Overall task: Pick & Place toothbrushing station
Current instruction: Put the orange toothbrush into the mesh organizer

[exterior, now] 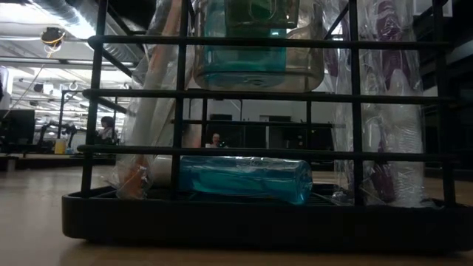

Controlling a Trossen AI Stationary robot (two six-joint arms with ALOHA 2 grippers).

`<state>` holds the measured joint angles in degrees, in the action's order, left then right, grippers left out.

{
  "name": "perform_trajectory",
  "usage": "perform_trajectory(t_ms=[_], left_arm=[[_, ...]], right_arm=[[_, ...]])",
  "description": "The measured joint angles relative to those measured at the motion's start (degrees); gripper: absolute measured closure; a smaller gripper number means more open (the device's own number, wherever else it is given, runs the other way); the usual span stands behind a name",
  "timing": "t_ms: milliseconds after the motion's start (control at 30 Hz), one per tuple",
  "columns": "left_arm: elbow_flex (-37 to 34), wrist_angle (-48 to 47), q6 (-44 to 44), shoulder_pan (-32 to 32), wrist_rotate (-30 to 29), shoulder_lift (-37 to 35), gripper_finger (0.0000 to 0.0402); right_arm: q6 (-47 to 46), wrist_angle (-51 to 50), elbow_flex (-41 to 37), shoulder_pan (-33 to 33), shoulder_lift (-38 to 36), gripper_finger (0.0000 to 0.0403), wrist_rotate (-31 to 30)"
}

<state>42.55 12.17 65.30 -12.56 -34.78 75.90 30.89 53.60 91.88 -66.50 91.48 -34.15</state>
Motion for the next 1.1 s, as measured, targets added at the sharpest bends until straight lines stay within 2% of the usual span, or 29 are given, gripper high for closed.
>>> perform_trajectory(t_ms=[100, 233, 433, 633, 767, 967, 1100], left_arm=[[1.06, -2.74, -3.24, -5.17, -3.7, -4.3, 0.04], [3.14, -2.93, -8.71, -13.79, -10.05, -6.43, 0.04], [7.51, -2.34, -17.91, -24.5, -22.44, -4.66, 0.04], [9.5, 2.26, -19.4, -30.29, -31.95, -0.09, 0.04], [11.85, 7.37, -21.67, -31.64, -33.07, 3.96, 0.04], [17.11, 7.38, -23.25, -32.11, -32.87, 8.46, 0.04], [18.0, 7.25, -22.25, -32.9, -33.01, 10.63, 0.04]], right_arm=[[0.21, -0.02, 0.0, 0.0, 0.0, 0.0202, 0.02], [1.08, -0.02, 0.0, 0.0, 0.0, 0.0202, -0.1], [1.3, -0.02, 0.0, 0.0, 0.0, 0.0202, -1.14], [1.27, 0.24, 0.0, 0.0, 0.0, 0.0202, -0.98], [1.21, 0.48, 0.0, 0.0, 0.0, 0.0202, -0.98], [0.31, 0.46, 0.0, 0.02, 0.0, 0.0202, -0.98], [0.01, 0.46, 0.0, 0.02, 0.0, 0.0202, -0.96]])
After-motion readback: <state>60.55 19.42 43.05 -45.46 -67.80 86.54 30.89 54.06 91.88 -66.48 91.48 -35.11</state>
